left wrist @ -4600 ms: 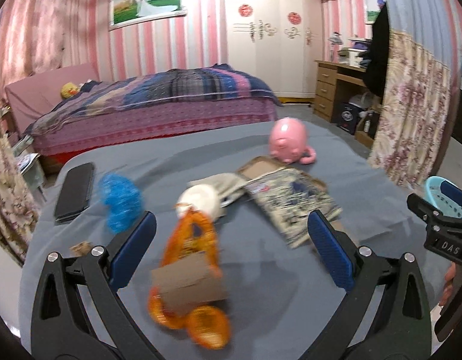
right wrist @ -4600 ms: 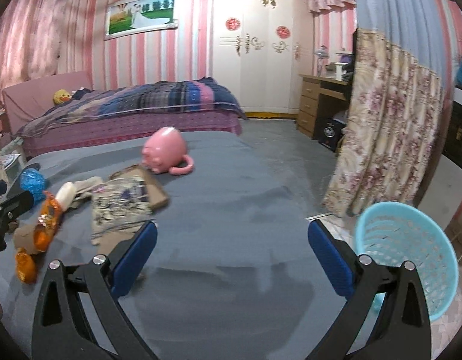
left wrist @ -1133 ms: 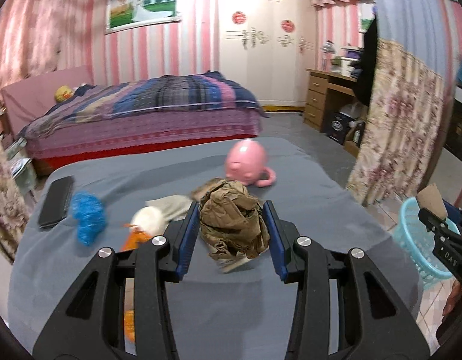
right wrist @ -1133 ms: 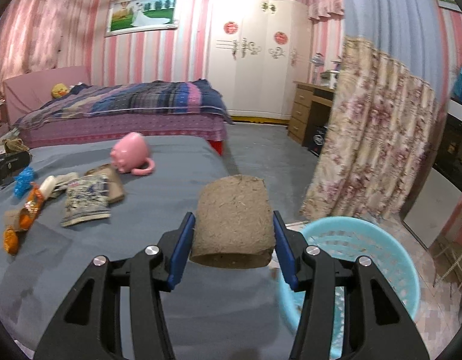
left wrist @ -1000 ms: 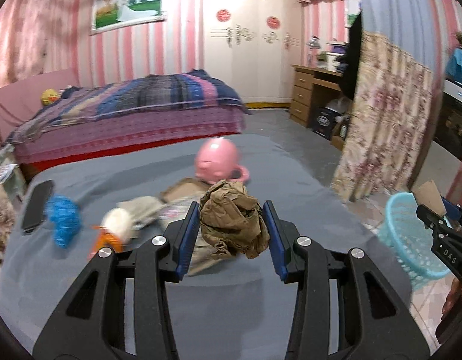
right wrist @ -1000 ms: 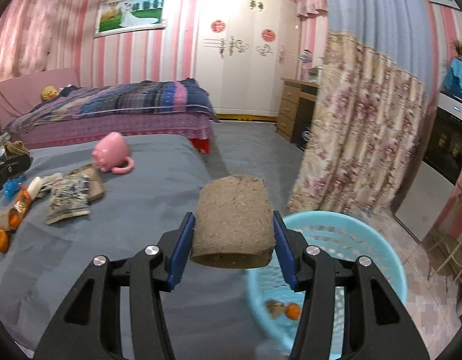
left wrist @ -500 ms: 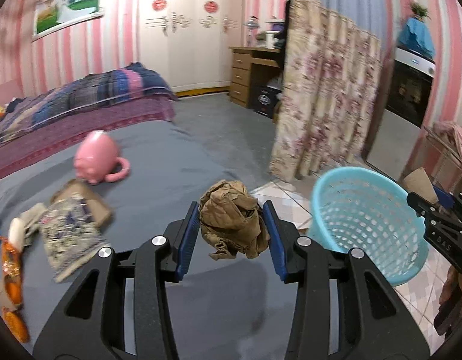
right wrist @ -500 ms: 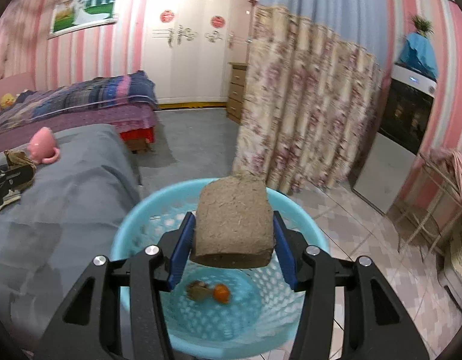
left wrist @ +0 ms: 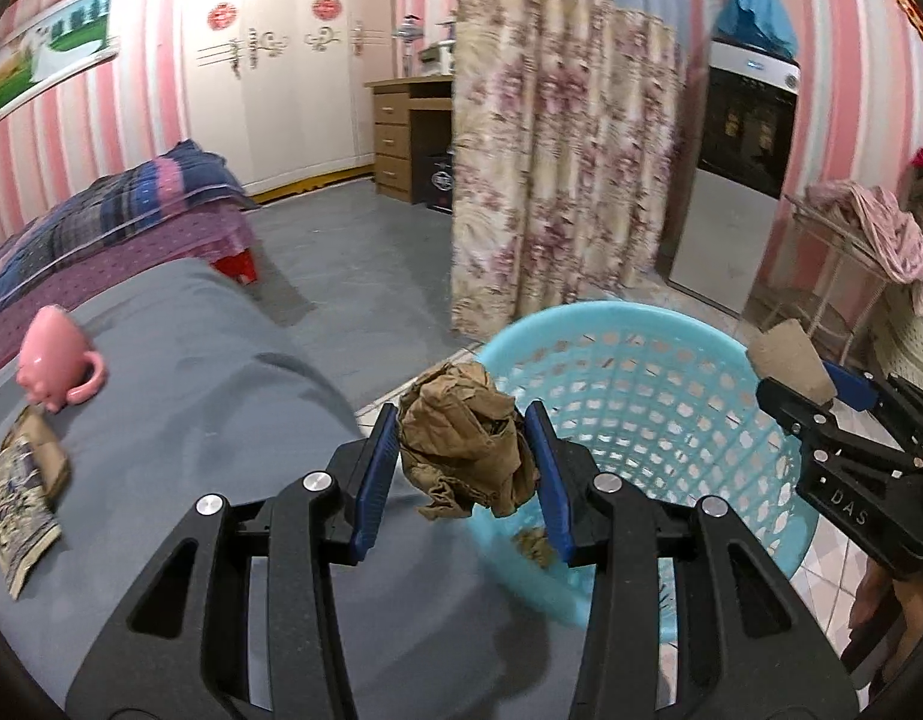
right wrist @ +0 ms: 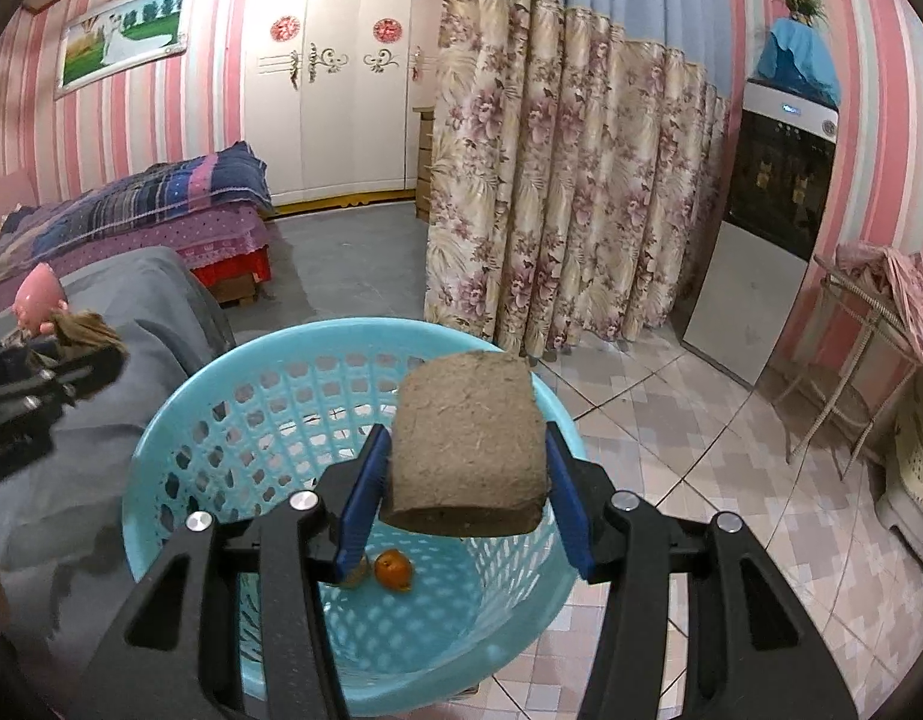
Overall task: Collect trash
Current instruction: 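Open left tool to drop the paper ball while right tool drops the cardboard tube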
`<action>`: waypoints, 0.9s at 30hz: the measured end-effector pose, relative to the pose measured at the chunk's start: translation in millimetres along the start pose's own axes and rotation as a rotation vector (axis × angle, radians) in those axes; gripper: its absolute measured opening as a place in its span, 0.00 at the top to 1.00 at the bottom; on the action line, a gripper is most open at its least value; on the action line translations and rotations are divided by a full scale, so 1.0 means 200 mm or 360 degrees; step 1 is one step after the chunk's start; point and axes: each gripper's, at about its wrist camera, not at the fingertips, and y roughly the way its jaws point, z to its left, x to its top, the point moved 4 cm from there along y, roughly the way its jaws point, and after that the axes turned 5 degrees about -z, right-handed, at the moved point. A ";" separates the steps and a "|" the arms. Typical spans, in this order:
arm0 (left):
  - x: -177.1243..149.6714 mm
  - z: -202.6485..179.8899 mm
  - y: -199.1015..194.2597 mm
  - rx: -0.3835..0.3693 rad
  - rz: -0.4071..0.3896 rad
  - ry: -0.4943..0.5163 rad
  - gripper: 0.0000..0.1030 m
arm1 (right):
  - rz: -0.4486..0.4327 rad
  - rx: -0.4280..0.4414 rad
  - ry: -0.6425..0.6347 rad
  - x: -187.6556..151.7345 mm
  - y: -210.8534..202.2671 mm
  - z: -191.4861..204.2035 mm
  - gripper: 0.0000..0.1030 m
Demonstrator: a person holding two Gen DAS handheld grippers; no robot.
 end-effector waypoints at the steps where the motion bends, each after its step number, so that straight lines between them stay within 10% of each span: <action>1: 0.01 -0.02 0.02 -0.0010 0.0002 0.0009 0.60 | -0.0001 -0.0006 0.0006 0.00 0.00 -0.01 0.51; 11: 0.05 -0.13 0.13 -0.0066 -0.0002 0.0045 0.57 | 0.0009 -0.0022 0.0052 -0.03 0.05 -0.05 0.51; 18: 0.08 -0.12 0.11 -0.0022 -0.0085 0.0059 0.15 | -0.0003 -0.0030 0.0060 -0.04 0.06 -0.04 0.51; 27: 0.06 0.04 0.05 0.0019 -0.0096 -0.0048 0.07 | -0.0012 -0.0029 0.0074 -0.04 0.09 -0.01 0.51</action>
